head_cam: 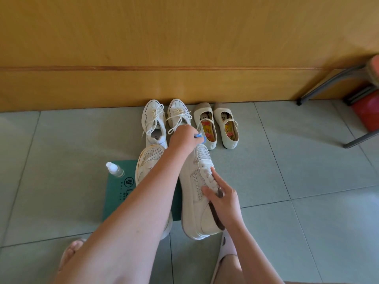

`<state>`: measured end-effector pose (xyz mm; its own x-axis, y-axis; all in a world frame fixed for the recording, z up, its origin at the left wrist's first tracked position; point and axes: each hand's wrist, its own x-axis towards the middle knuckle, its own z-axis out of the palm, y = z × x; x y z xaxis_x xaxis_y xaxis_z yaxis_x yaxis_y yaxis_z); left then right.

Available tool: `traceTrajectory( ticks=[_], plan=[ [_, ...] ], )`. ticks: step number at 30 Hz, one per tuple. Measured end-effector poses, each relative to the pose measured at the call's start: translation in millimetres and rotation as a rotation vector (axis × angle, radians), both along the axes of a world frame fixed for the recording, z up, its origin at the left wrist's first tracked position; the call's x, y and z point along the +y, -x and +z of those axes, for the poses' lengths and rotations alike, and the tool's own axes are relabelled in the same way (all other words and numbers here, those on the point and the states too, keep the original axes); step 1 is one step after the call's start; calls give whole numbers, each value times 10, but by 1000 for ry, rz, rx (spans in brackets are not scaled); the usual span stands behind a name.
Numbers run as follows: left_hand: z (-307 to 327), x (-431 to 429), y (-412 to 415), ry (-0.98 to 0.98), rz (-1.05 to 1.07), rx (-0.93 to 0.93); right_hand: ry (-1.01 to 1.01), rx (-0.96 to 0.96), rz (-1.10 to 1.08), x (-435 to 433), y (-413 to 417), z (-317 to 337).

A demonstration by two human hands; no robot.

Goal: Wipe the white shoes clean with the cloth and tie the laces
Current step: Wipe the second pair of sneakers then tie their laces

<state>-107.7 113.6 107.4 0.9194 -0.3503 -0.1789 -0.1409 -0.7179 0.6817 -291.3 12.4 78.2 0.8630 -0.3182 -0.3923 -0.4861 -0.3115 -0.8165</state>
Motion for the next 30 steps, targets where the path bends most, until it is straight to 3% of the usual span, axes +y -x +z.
traceTrajectory(
  ticks=[9, 17, 25, 30],
  plan=[
    [-93, 109, 470, 88, 55, -128, 38, -14, 17, 36, -9, 37],
    [-165, 231, 978, 296, 353, -84, 109, 5, 42, 36, -15, 83],
    [-95, 230, 445, 353, 473, -92, 60, 13, 20, 37, -24, 95],
    [-293, 193, 726, 358, 476, -89, 58, 3, 18, 42, -22, 112]
  ],
)
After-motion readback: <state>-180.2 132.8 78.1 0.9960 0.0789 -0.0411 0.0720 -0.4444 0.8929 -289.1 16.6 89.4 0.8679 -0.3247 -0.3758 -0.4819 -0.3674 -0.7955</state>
